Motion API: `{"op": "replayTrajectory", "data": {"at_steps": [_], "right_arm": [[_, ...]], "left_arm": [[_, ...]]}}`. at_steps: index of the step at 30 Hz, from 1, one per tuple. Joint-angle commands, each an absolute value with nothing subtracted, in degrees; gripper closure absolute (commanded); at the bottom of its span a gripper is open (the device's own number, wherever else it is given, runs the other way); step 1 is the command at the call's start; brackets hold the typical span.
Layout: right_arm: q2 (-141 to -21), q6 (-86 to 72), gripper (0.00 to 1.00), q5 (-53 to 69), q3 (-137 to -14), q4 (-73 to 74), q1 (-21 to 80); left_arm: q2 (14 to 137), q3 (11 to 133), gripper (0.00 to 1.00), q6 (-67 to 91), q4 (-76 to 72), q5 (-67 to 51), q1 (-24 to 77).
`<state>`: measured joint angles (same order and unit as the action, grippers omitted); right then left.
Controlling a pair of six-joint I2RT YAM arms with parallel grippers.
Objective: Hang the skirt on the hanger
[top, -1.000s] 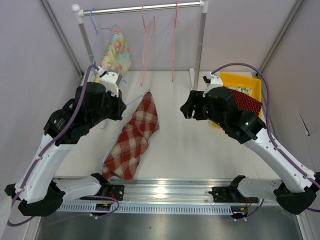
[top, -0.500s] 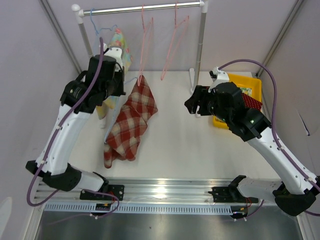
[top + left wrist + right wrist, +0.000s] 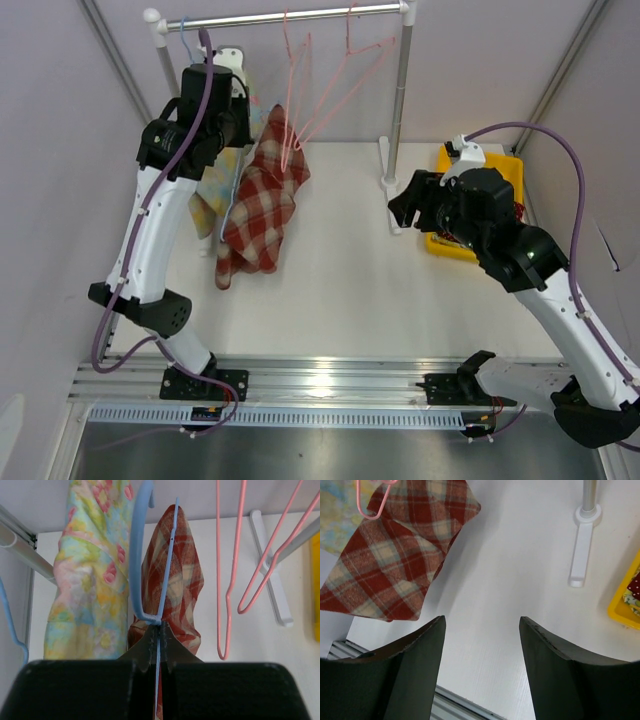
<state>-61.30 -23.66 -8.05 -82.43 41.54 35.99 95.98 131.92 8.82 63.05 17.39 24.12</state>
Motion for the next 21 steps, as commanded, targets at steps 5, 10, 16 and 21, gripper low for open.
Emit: {"op": "replayTrajectory", "data": {"at_steps": [5,10,16,21], "right_arm": [[-58.5,-21.7,0.33,-7.6,-82.5,41.8,34.1],[-57.1,-21.4,0.33,-7.6,-81.1,41.0,33.1],[-56.0,-20.6,0.33,-7.2,-79.7,39.2,32.3],[-55.5,-19.3,0.33,-7.2,-79.5,38.1,31.7]], "left_arm": [[95.9,135.3,1.0,5.7,49.9,14.9,20.0],[95.5,134.5,1.0,5.5,44.1,10.8,17.1],[97.8,136.3,1.0,5.0,41.3,10.1,16.3],[98.8,135.6,1.0,3.9,37.3,9.8,16.1]]}}
